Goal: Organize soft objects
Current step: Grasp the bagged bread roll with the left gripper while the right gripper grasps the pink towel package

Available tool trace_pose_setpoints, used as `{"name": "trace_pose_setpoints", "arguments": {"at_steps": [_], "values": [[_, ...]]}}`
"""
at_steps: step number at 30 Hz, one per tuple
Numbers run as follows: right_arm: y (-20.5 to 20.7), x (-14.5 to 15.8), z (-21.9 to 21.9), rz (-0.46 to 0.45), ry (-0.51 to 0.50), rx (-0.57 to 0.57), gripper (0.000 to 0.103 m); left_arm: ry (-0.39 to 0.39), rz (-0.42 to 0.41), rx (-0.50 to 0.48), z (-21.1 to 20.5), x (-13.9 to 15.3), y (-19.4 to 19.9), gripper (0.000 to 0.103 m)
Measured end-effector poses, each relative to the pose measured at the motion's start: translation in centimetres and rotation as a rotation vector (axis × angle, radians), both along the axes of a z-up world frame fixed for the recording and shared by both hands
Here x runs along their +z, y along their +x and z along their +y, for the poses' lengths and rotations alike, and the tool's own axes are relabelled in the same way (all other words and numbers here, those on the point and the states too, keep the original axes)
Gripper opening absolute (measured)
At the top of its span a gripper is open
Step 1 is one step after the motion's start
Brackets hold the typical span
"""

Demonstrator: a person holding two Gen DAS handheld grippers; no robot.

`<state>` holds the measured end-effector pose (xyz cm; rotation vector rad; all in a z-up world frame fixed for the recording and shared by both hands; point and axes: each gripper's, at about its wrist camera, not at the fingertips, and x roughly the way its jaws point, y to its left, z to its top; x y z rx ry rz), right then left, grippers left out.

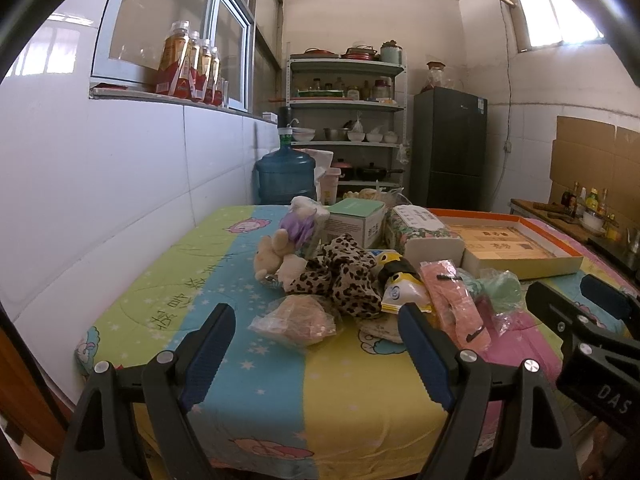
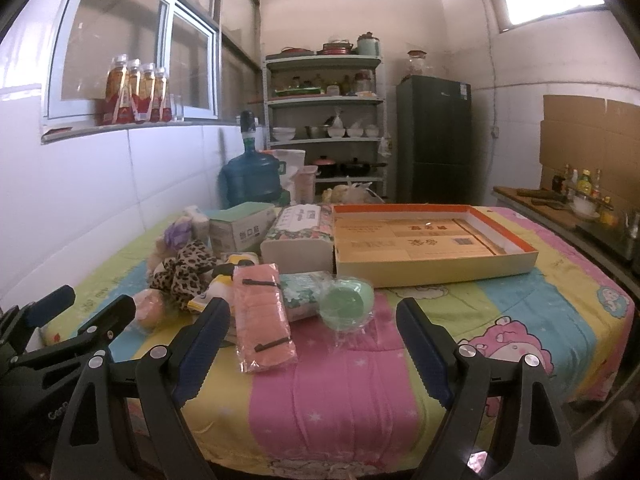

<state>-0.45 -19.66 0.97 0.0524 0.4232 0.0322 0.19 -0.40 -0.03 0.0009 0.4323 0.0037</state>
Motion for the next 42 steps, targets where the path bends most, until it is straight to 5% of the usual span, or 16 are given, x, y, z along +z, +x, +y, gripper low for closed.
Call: {"name": "trace_pose_setpoints", "arguments": {"at_steps": [21, 32, 42], "values": [[3.3, -2.2, 1.3, 0.059, 0.047, 0.148, 0.086, -0.037, 0.033, 0.030, 3.7, -1.6, 2.9, 0.084], [6.4, -4.1, 1.9, 0.117, 0.070, 0.202, 0.086, -0.038, 0.101, -0.037, 3.9, -3.1, 6.6, 0.084], [8.0, -5.2, 1.7, 0.150, 0.069, 0.214, 0.080, -0.090, 0.165, -0.083, 3.9, -5.1, 8.5, 0.067]]}}
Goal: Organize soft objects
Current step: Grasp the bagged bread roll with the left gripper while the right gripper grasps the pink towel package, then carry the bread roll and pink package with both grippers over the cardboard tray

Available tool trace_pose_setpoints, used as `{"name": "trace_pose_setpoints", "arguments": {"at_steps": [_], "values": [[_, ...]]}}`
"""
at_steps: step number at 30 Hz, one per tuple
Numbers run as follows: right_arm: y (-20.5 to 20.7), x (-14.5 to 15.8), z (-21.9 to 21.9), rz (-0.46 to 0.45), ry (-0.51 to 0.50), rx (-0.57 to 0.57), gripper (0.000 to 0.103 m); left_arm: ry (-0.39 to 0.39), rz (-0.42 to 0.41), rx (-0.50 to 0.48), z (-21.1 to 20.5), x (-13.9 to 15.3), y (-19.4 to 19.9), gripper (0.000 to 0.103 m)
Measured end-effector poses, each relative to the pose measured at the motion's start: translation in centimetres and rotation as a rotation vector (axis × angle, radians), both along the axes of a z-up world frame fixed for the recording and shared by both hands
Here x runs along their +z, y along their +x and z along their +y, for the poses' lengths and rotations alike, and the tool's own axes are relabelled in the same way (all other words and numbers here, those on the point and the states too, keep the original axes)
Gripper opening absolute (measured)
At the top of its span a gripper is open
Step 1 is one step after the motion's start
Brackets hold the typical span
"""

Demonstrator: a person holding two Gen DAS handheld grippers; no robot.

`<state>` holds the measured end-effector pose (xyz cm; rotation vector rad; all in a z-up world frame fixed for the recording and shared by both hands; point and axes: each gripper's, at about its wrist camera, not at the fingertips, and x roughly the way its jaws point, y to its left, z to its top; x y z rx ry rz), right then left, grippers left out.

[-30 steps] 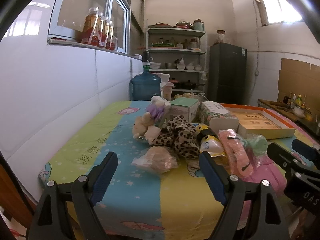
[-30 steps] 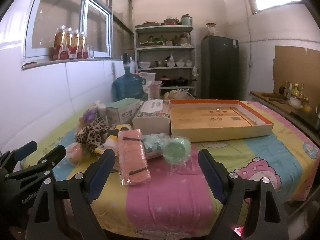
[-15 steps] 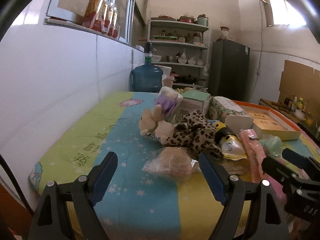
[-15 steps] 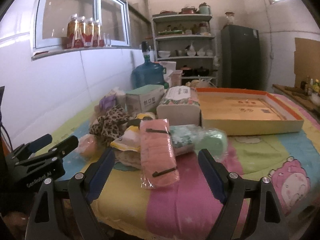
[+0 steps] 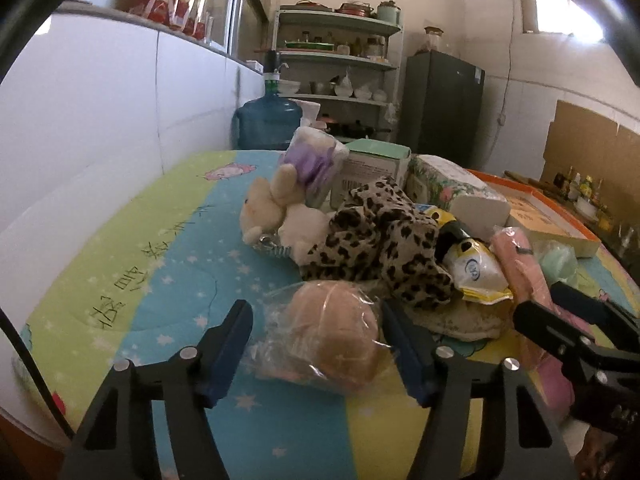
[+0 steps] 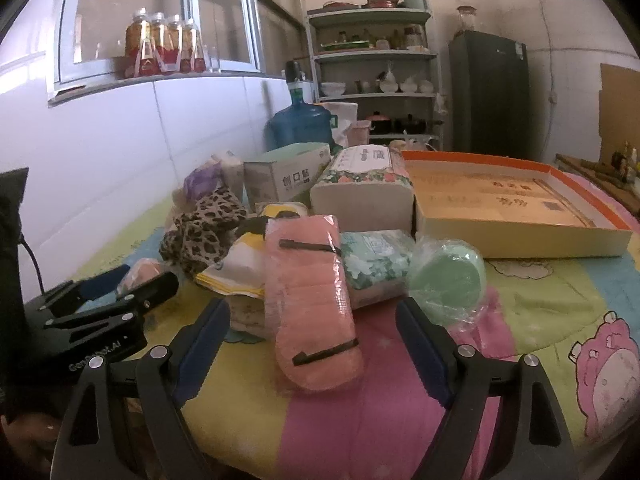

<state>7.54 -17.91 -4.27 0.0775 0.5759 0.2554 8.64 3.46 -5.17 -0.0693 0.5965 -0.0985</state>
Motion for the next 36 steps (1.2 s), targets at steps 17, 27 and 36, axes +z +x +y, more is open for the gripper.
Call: {"name": "trace_pose_setpoints", "arguments": {"at_steps": [17, 27, 36], "values": [[-1.4, 1.0, -0.6, -0.030, 0.007, 0.047, 0.037, -0.075, -0.045, 0.022, 1.1, 1.6, -1.9, 0.065], [-2.6, 4.2, -2.1, -0.096, 0.029, 0.050, 0.037, -0.040, -0.141, -0.046, -2.0, 6.6, -3.3, 0.065], [-2.9, 7.0, -6.7, -0.160, 0.018, -0.021, 0.037, 0.011, -0.192, -0.133, -8.4, 10.2, -2.4, 0.065]]}}
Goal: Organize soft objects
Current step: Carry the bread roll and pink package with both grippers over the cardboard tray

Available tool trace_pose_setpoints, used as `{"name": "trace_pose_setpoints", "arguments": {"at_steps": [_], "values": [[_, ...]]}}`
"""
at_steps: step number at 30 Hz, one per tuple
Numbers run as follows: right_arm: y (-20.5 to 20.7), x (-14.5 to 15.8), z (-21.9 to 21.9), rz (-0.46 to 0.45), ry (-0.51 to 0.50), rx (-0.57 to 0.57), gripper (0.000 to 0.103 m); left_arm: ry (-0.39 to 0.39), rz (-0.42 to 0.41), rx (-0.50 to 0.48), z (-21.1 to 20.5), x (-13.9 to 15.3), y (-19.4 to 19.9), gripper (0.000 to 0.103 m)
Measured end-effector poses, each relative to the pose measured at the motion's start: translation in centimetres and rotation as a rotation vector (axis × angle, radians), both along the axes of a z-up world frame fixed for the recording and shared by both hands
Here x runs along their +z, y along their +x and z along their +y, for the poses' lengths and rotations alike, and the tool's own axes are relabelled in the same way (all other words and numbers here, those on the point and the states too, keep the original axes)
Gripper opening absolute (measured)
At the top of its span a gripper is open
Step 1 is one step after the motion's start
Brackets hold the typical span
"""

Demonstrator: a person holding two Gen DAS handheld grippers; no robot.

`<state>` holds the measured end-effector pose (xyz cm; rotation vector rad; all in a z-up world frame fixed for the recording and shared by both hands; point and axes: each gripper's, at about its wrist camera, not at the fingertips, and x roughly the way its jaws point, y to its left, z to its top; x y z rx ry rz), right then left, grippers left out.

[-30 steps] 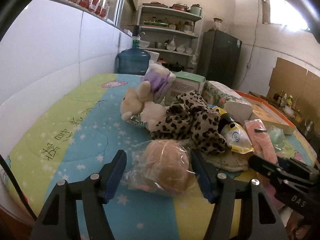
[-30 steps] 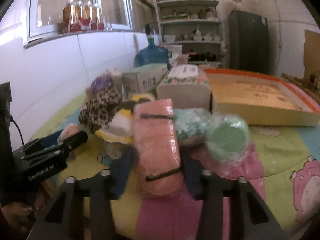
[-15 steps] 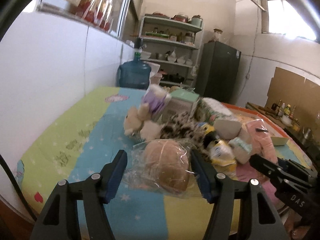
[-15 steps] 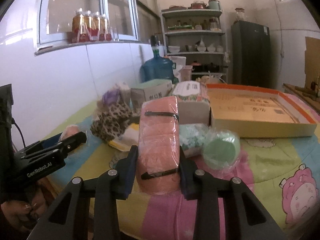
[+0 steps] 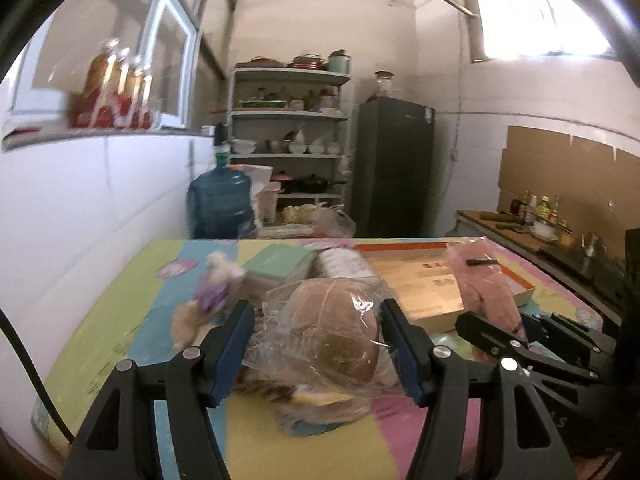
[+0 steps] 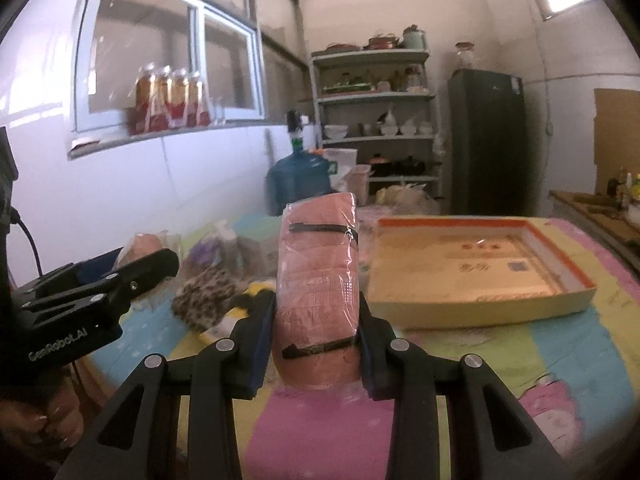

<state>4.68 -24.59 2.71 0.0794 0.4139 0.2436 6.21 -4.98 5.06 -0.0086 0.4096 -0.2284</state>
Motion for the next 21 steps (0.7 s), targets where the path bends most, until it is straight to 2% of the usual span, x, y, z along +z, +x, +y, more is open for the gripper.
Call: {"name": "trace_pose_setpoints", "arguments": {"at_steps": [13, 21], "values": [[1.5, 2.7, -9.7, -0.034, -0.027, -0.137, 0.037, -0.010, -0.023, -0.104, -9.0, 2.7, 4.1, 0.065], [4.4, 3.2, -15.3, 0.018, 0.013, -0.157, 0.037, 0.015, 0.015, -0.120, -13.8, 2.5, 8.1, 0.065]]}}
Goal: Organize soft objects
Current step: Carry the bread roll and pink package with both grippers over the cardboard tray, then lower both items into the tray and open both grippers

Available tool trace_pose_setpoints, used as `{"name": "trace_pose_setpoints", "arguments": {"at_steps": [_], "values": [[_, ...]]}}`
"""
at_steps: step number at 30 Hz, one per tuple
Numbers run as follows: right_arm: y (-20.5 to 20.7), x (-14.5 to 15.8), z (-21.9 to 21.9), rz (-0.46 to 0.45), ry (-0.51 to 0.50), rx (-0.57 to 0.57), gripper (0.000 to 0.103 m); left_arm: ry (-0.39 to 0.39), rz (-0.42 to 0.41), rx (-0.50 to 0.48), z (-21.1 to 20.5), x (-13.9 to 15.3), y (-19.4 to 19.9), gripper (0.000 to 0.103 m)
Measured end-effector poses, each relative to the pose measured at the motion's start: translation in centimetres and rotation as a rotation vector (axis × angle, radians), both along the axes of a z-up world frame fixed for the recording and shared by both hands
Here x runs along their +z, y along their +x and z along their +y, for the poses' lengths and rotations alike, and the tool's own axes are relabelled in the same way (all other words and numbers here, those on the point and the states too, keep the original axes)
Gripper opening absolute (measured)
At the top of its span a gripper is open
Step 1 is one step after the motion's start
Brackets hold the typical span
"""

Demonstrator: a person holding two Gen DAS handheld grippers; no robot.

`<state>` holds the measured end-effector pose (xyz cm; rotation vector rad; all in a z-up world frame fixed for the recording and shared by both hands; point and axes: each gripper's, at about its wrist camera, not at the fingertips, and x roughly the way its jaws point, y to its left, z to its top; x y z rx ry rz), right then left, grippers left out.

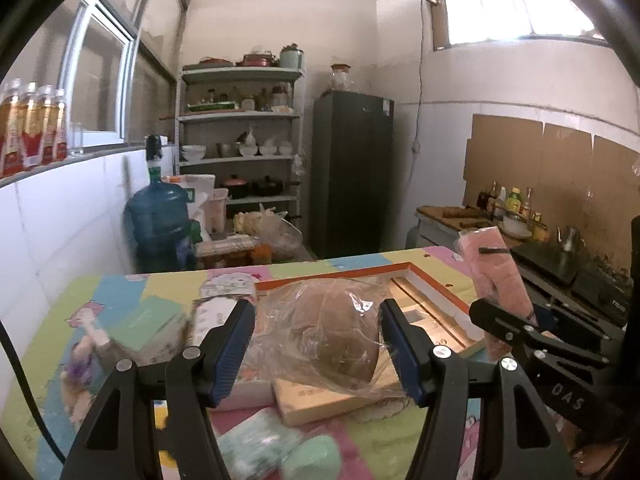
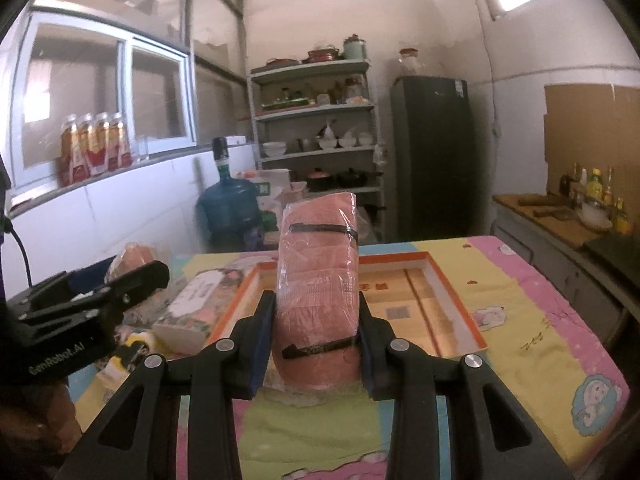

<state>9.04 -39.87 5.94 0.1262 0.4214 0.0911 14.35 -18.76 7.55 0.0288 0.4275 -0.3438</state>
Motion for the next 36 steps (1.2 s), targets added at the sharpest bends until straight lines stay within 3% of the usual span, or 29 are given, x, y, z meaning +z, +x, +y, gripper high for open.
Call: {"name": "trace_pose_setpoints", "arguments": {"at_steps": [10, 16, 26, 36], "values": [[5.2, -1.1, -3.9, 0.093, -0.013, -0.008, 0.037, 0.014, 0.132, -0.014, -4.9, -2.7, 6.3, 0.065], [9.5, -3.4, -5.8, 0.198, 0.021, -0.003, 0.037, 0.007, 0.279, -0.038, -6.7, -5.3, 10.7, 0.065], [14.2, -7.5, -7.9, 0.369, 0.068, 0.000, 0.037, 0.090, 0.460, -0.019, -8.9, -9.6, 14.0, 0.065], [14.7, -9.6, -8.1, 0.449, 0.080, 0.011, 0.040, 0.134, 0.490, -0.002, -9.8, -10.1, 14.4, 0.066]]}}
